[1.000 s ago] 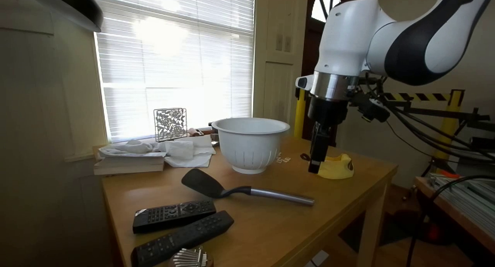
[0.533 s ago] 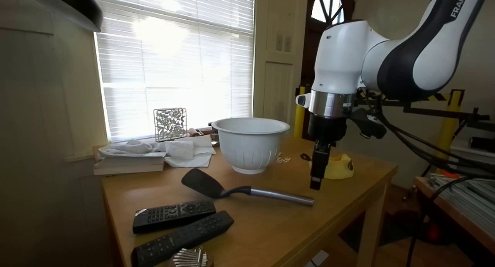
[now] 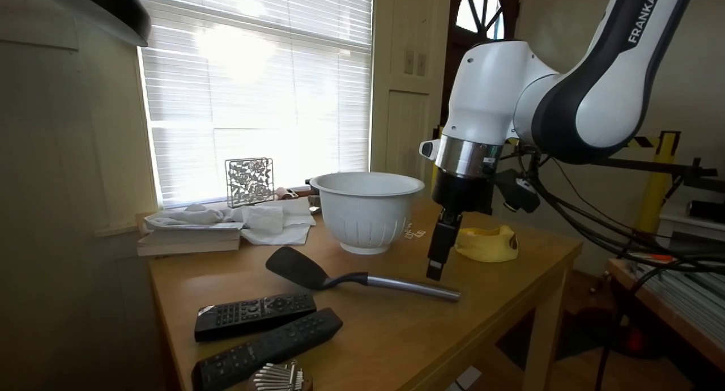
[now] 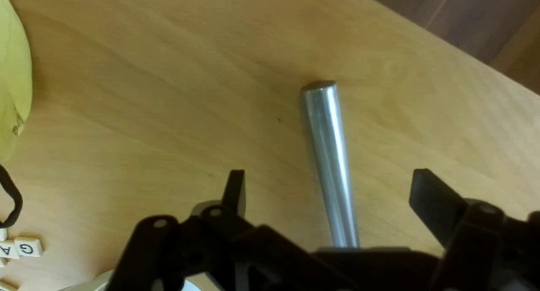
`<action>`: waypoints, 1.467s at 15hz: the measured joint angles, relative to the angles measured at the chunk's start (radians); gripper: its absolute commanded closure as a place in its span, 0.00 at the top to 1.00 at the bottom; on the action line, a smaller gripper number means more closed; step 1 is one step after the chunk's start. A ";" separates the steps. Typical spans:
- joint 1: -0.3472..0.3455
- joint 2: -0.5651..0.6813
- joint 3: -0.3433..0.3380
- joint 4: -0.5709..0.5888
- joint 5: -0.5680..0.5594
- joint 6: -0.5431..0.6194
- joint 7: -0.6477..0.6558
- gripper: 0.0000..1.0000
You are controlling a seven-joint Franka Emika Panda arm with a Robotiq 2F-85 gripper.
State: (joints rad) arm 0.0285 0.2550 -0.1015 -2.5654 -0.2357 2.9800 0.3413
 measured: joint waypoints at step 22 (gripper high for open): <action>0.056 0.241 0.018 0.019 0.206 0.570 -0.168 1.00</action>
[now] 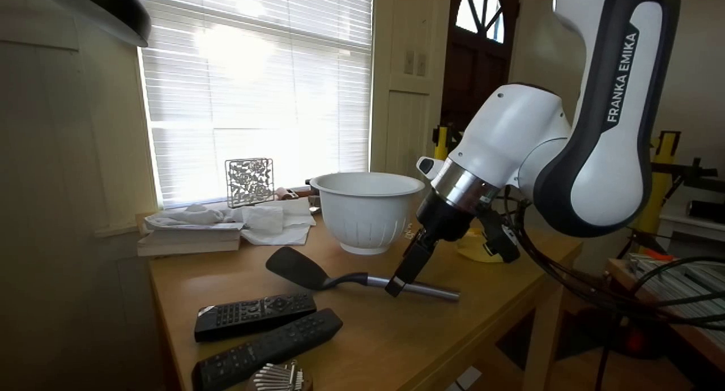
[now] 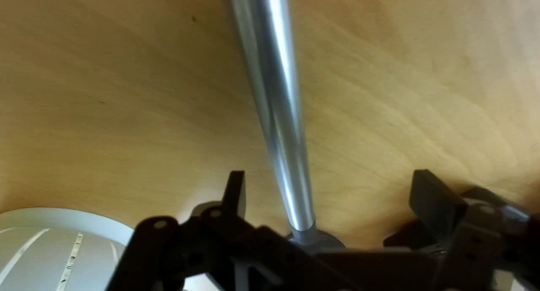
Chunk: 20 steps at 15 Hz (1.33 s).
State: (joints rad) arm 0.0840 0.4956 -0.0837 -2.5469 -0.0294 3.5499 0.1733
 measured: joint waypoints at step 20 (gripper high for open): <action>-0.012 0.088 0.003 0.034 0.028 0.100 -0.116 0.06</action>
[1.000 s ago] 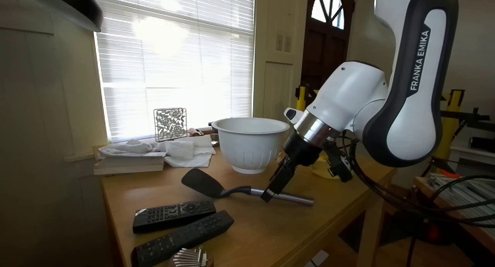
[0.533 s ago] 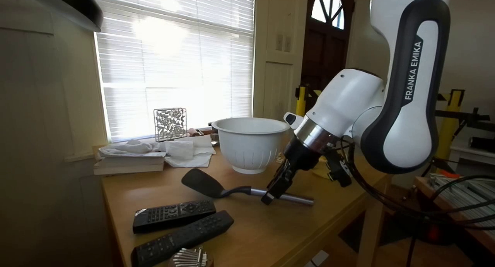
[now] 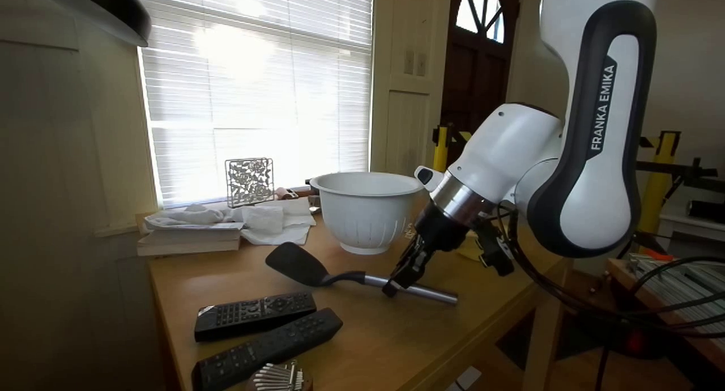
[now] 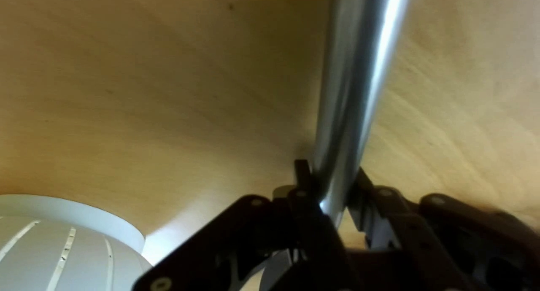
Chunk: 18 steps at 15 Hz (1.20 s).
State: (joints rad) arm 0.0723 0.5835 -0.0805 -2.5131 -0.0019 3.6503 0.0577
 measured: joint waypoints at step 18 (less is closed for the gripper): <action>-0.073 -0.658 -0.155 0.175 -0.272 -0.603 -0.444 0.06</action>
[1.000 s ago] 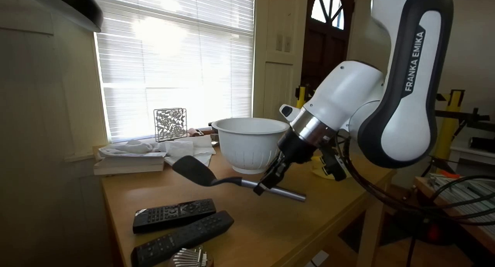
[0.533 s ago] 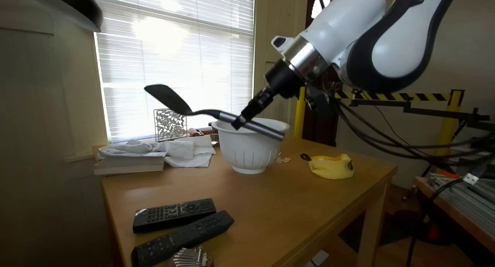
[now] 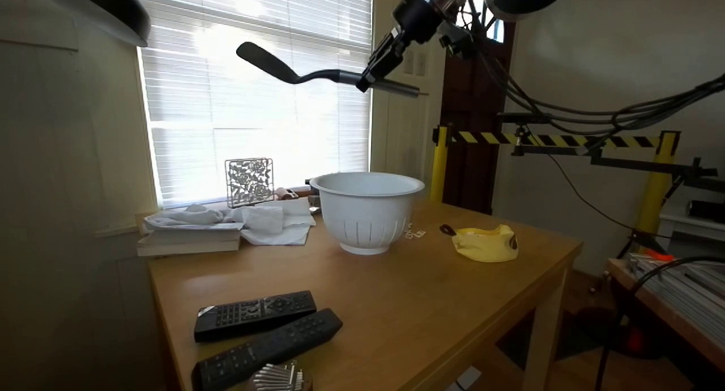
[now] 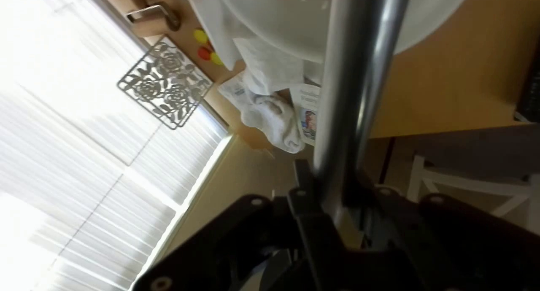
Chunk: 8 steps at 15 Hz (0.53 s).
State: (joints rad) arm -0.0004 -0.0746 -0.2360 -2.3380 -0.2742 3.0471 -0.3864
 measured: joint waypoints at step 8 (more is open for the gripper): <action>-0.100 -0.021 0.038 0.156 -0.598 -0.287 0.135 0.06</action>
State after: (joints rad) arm -0.1001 -0.0958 -0.1975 -2.1822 -0.8717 2.7598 -0.2517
